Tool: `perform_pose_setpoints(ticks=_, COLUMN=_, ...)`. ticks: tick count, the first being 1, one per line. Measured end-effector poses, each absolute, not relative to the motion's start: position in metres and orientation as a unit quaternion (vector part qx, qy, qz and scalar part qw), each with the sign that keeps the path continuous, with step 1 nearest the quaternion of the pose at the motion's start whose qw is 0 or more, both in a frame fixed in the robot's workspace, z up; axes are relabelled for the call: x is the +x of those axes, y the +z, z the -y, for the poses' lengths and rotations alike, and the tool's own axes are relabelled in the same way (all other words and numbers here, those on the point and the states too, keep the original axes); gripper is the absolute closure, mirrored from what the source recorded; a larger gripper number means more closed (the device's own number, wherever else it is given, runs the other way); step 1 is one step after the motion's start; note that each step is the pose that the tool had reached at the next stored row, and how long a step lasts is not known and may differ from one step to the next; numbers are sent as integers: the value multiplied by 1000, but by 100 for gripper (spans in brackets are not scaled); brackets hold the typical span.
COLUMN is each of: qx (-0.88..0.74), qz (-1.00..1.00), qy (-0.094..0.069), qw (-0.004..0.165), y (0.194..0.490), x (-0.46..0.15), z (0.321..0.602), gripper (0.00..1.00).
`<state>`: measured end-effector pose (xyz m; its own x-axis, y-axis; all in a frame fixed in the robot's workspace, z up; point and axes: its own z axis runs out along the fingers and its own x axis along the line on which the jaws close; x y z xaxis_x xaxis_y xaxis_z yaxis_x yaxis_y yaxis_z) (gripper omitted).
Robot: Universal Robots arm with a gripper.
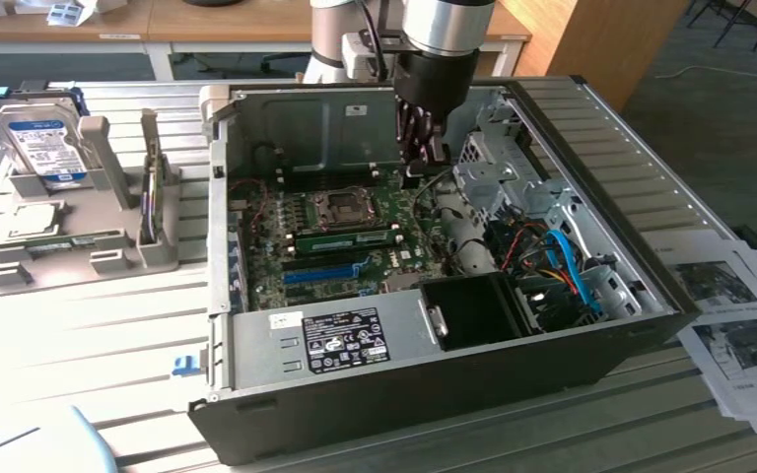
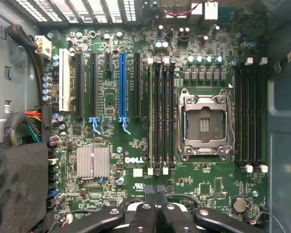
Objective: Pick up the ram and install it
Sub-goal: 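Press down the ram until it locks into place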
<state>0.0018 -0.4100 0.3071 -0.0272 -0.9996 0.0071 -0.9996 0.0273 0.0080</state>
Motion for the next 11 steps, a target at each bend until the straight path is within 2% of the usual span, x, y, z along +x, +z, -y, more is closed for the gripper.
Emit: perform_pose_setpoints(ticks=11, qx=697, qz=717, qy=0, qw=5, y=307, x=2, z=410, gripper=91)
